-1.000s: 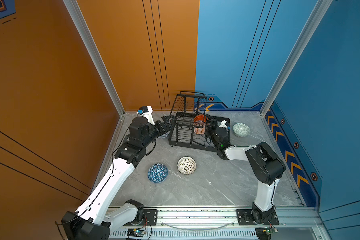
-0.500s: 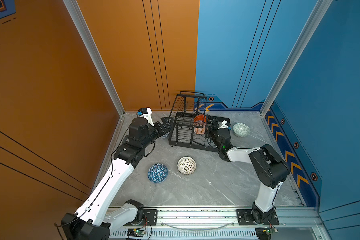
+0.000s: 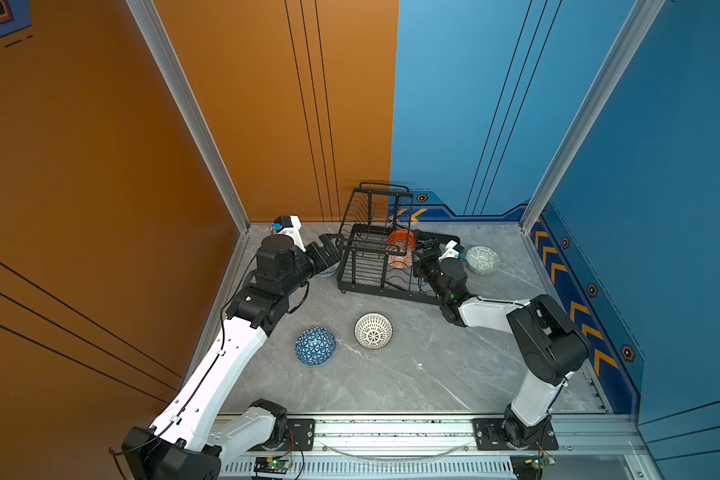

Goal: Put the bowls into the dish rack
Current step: 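Open the right gripper and draw it back from the rack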

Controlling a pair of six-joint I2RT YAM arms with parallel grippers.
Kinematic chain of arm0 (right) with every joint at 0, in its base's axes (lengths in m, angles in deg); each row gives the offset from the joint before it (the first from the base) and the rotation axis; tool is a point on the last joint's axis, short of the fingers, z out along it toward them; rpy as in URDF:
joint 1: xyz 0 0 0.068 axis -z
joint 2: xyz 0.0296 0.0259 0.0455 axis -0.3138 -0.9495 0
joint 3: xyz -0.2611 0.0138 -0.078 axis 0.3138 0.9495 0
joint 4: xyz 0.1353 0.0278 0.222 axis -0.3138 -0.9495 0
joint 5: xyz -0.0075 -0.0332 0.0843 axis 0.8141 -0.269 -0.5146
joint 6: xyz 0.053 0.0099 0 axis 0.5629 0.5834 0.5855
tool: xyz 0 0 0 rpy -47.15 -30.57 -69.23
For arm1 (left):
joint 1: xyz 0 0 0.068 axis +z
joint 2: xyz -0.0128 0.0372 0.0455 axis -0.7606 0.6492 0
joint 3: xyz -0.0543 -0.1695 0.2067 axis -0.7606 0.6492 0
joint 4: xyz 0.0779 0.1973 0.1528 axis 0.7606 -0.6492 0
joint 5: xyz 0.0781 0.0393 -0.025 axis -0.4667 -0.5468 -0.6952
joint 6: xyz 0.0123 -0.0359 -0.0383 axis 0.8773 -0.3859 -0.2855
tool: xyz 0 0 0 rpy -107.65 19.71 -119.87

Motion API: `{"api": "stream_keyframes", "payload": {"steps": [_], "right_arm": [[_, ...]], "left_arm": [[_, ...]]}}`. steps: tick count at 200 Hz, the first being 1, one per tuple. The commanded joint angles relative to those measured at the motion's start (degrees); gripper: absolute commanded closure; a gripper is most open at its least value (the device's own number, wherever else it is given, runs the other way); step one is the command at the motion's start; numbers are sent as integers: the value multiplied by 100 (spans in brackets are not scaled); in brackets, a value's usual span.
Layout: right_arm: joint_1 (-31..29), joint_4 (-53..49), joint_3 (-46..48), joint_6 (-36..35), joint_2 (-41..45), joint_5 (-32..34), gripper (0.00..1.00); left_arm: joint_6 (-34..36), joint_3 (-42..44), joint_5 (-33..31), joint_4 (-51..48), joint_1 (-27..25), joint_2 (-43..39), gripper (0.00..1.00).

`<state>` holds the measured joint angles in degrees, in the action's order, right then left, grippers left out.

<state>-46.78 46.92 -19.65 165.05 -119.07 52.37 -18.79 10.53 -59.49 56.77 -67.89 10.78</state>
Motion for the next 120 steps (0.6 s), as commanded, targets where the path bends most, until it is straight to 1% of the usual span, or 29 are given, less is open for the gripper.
{"api": "stream_keyframes", "payload": {"steps": [1, 85, 120], "right_arm": [[-14, -46, 128, -222, 233, -178, 0], [76, -285, 499, -502, 761, -279, 0], [148, -286, 639, -469, 836, -360, 0]], "left_arm": [[-23, 87, 11, -88, 62, -77, 2], [-36, 113, 89, -121, 185, -45, 2], [-58, 138, 90, -125, 196, -73, 2]]}}
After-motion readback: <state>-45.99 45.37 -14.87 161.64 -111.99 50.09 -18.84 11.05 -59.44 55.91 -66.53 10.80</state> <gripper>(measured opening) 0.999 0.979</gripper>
